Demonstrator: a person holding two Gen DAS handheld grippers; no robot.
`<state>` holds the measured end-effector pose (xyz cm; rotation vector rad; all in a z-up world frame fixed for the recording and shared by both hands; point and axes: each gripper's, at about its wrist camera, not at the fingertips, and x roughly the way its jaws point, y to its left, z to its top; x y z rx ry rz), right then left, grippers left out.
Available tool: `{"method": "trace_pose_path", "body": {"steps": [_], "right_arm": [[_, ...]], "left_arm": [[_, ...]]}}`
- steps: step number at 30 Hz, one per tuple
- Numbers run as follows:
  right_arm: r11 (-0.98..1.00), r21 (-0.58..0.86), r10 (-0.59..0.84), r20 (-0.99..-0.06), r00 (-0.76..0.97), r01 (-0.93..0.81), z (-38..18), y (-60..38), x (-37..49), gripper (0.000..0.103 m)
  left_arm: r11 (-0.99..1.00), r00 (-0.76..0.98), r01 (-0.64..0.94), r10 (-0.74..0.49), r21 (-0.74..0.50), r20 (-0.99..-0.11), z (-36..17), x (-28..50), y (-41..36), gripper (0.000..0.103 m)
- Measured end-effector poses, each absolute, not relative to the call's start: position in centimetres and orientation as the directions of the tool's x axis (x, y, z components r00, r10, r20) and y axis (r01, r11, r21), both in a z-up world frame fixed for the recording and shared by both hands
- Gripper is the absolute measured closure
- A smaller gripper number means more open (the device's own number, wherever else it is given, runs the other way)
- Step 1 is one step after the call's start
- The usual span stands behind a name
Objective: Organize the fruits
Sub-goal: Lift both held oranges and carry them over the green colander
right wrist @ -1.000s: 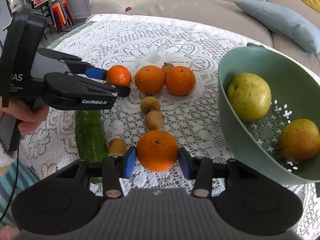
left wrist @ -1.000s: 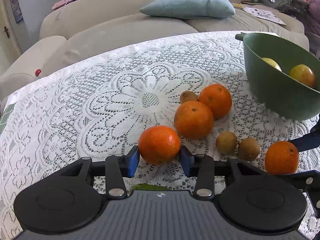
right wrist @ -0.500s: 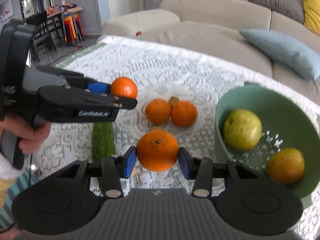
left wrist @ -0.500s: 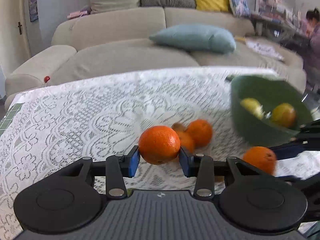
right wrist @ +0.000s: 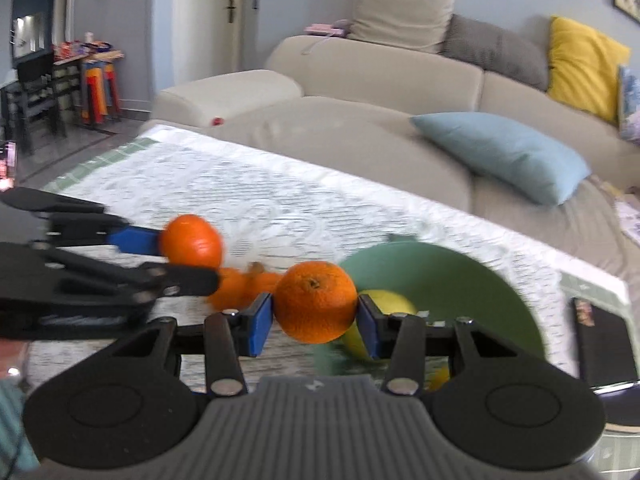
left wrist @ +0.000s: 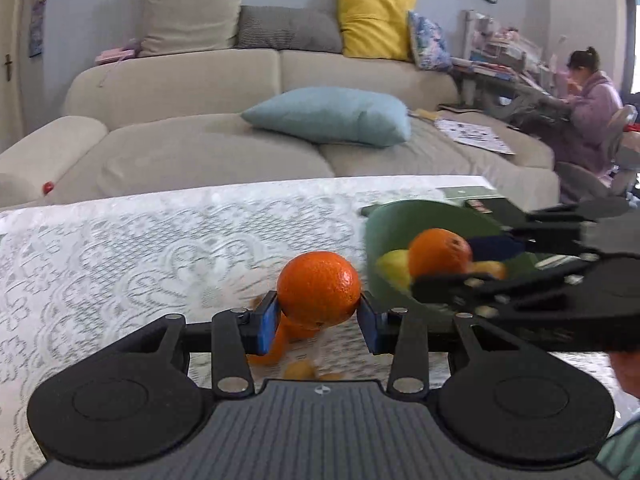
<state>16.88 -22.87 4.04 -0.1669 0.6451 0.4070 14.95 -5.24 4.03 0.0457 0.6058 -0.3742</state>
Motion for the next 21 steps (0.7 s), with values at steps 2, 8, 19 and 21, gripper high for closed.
{"method": "trace_pose_path", "body": {"steps": [2, 8, 19, 21], "right_arm": [[0.919, -0.036, 0.288, -0.618, 0.732, -0.393, 4.0, -23.8, 17.5, 0.060], [0.943, -0.067, 0.215, -0.628, 0.747, -0.327, 3.3, -26.1, 19.0, 0.060], [0.965, -0.060, 0.150, -0.673, 0.724, -0.255, 1.4, -28.9, 21.0, 0.060], [0.965, -0.054, 0.151, -0.683, 0.715, -0.255, 1.0, -29.2, 21.2, 0.060]], "left_arm": [[0.921, 0.746, 0.381, -0.356, -0.077, -0.563, 4.3, 15.0, -6.2, 0.056], [0.899, 0.698, 0.417, -0.412, -0.134, -0.586, 4.3, 16.6, -8.6, 0.056], [0.882, 0.630, 0.385, -0.467, -0.273, -0.621, 2.7, 19.8, -11.5, 0.057], [0.879, 0.622, 0.387, -0.473, -0.280, -0.625, 2.5, 20.0, -11.6, 0.057]]}}
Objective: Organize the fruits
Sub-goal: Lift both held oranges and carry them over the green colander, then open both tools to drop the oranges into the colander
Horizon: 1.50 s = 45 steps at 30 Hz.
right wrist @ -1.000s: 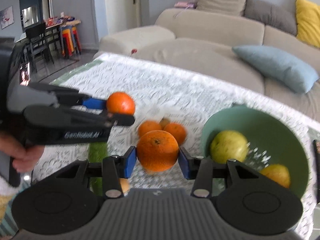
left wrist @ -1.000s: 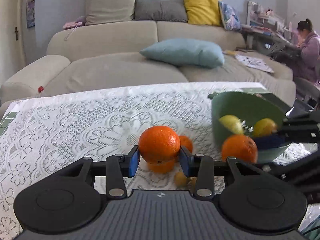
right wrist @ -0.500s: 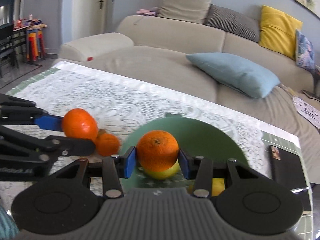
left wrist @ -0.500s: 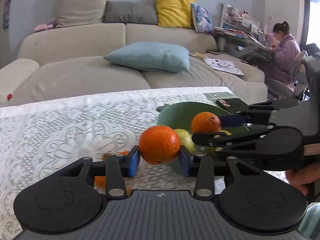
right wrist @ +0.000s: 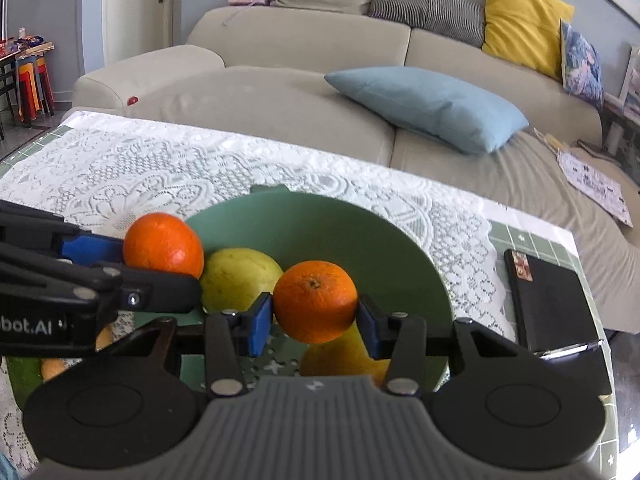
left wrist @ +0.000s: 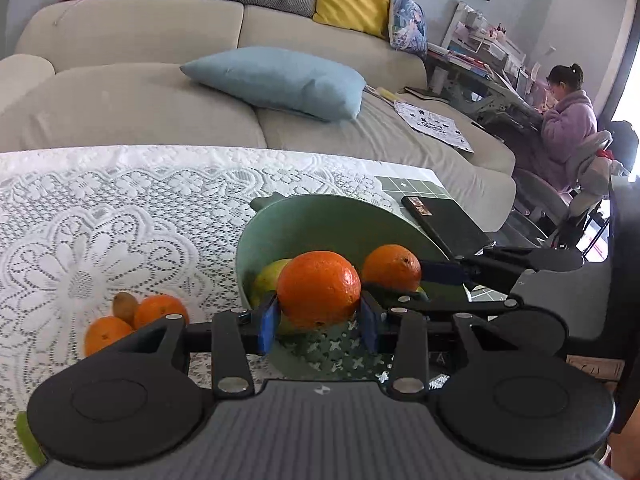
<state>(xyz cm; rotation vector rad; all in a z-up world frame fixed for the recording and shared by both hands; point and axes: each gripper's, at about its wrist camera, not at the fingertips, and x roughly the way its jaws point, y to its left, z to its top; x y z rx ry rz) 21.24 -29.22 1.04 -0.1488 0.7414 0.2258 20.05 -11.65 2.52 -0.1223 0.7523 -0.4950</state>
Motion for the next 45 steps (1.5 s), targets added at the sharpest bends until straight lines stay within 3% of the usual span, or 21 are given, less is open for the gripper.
{"method": "trace_pose_path", "body": {"steps": [22, 24, 32, 38, 45], "right_arm": [[0.933, -0.044, 0.213, -0.733, 0.646, -0.357, 0.0, -28.3, 20.1, 0.058], [0.933, -0.037, 0.219, -0.730, 0.648, -0.357, 0.2, -28.5, 19.9, 0.046], [0.941, -0.047, 0.202, -0.718, 0.666, -0.336, 0.8, -28.9, 19.2, 0.041], [0.942, -0.059, 0.191, -0.718, 0.670, -0.331, 0.8, -28.9, 19.1, 0.037], [0.943, -0.061, 0.188, -0.713, 0.676, -0.327, 0.9, -28.8, 19.0, 0.033]], "left_arm": [[0.885, 0.589, 0.388, -0.453, -0.258, -0.670, 1.7, 20.5, -13.0, 0.056], [0.885, 0.586, 0.390, -0.452, -0.255, -0.672, 1.6, 20.5, -13.1, 0.056], [0.887, 0.588, 0.394, -0.446, -0.242, -0.675, 1.4, 20.6, -13.4, 0.055], [0.890, 0.595, 0.392, -0.438, -0.233, -0.674, 1.3, 20.5, -13.4, 0.050], [0.880, 0.597, 0.403, -0.460, -0.250, -0.657, 1.5, 20.3, -13.3, 0.036]]}}
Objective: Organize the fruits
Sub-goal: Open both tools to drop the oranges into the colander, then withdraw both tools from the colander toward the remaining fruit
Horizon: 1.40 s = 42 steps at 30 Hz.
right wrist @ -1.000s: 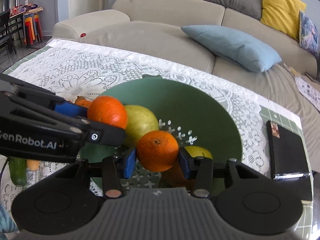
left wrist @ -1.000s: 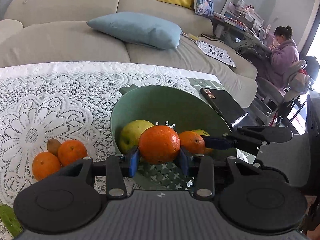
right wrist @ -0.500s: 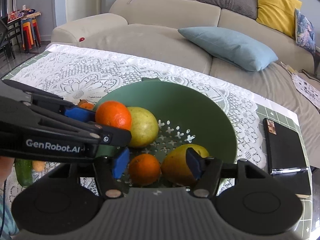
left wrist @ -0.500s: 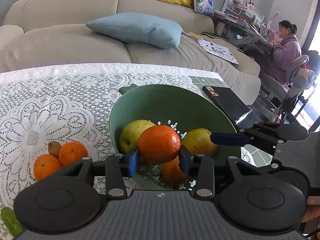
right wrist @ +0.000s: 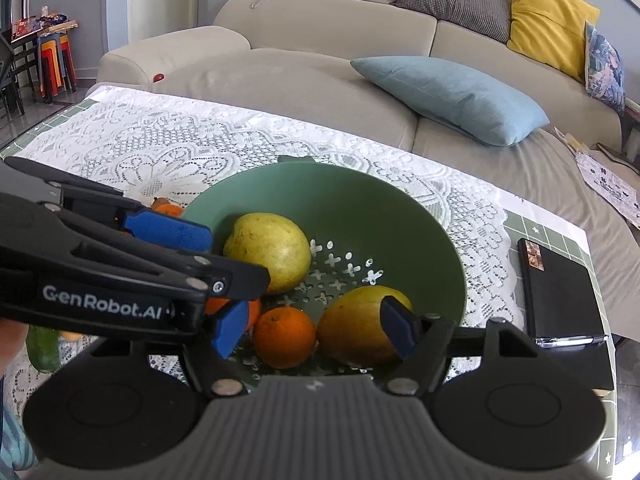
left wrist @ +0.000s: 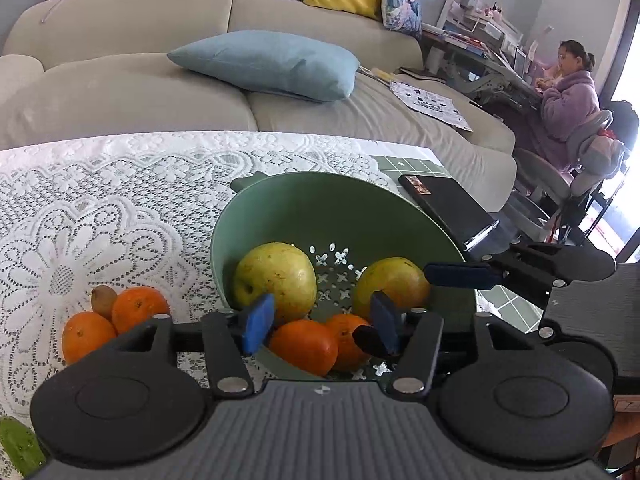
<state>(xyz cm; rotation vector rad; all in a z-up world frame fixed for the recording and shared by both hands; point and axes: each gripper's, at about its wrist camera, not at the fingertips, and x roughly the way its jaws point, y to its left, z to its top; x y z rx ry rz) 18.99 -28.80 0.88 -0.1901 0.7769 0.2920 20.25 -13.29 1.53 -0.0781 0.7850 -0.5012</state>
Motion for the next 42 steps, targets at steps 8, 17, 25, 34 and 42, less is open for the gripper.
{"method": "trace_pose_path", "body": {"steps": [8, 17, 25, 34, 42], "right_arm": [[0.953, -0.053, 0.185, -0.679, 0.711, -0.299, 1.7, -28.7, 18.7, 0.031], [0.950, 0.071, 0.291, -0.562, 0.775, -0.305, 4.1, -27.8, 17.7, 0.021], [0.916, 0.119, 0.388, -0.502, 0.773, -0.383, 4.9, -24.7, 17.3, 0.030], [0.851, -0.054, 0.420, -0.528, 0.738, -0.523, 3.8, -19.7, 17.2, 0.054], [0.792, -0.201, 0.378, -0.579, 0.722, -0.576, 2.0, -17.4, 18.2, 0.065]], "left_arm": [[0.884, 0.643, 0.395, -0.461, -0.250, -0.612, 2.8, 19.2, -12.3, 0.035], [0.934, 0.763, 0.310, -0.357, -0.180, -0.538, 5.2, 17.6, -8.2, 0.035], [0.959, 0.783, 0.234, -0.284, -0.160, -0.554, 5.2, 17.1, -3.5, 0.035], [0.960, 0.735, 0.267, -0.256, -0.078, -0.628, 3.5, 16.9, -0.6, 0.043], [0.892, 0.652, 0.448, -0.281, 0.060, -0.705, 1.0, 17.7, -1.1, 0.047]]}}
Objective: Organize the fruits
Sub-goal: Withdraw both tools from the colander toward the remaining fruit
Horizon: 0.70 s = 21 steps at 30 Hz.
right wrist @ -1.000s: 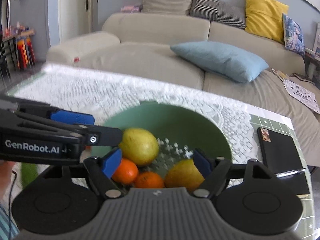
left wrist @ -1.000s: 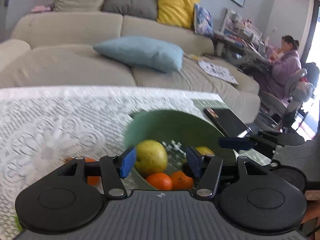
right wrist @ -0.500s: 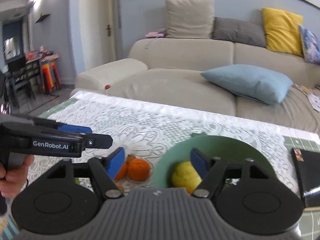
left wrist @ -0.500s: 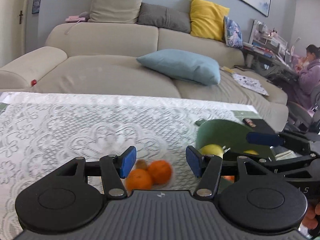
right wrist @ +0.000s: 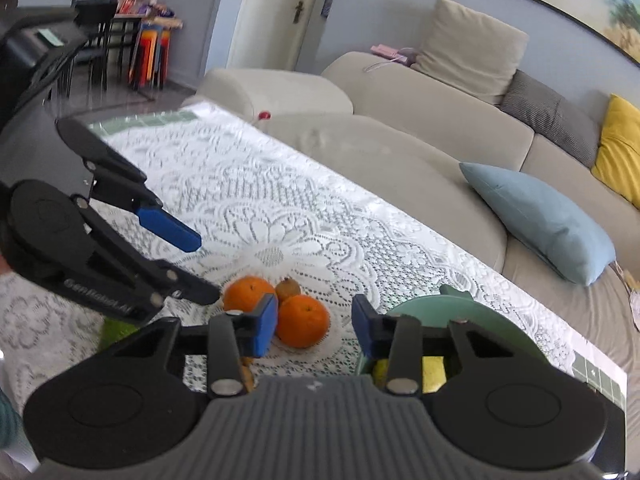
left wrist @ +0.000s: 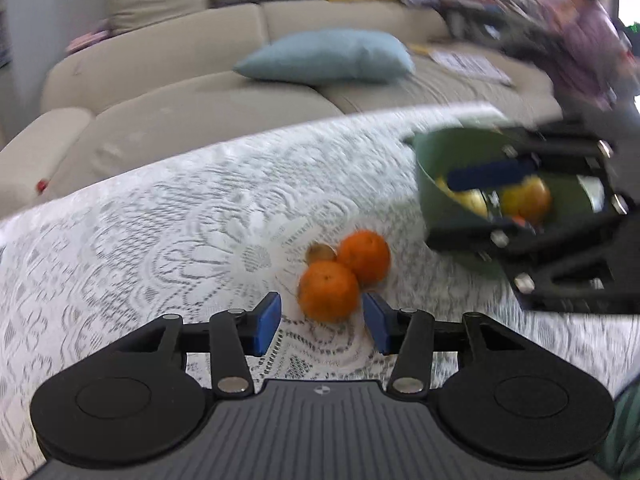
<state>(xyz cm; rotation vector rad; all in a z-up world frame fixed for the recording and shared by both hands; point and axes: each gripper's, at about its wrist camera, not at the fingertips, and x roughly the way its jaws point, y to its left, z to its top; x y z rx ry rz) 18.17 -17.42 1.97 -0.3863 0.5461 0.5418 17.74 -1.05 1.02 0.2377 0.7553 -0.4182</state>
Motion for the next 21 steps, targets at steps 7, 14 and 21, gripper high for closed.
{"method": "trace_pose_path", "body": {"steps": [7, 14, 21], "right_arm": [[0.714, -0.252, 0.392, -0.629, 0.671, -0.653, 0.9, -15.7, 18.6, 0.067], [0.644, -0.307, 0.356, -0.690, 0.630, -0.700, -0.2, -14.6, 20.2, 0.068], [0.568, -0.351, 0.330, -0.731, 0.597, -0.744, -1.2, -14.3, 21.8, 0.068]], "left_arm": [[0.827, 0.565, 0.552, -0.277, 0.106, -0.777, -0.5, 19.5, -1.9, 0.047], [0.765, 0.543, 0.621, -0.265, 0.168, -0.797, -1.1, 20.7, -3.1, 0.043], [0.736, 0.557, 0.648, -0.279, 0.198, -0.782, -1.6, 21.3, -3.3, 0.042]]}}
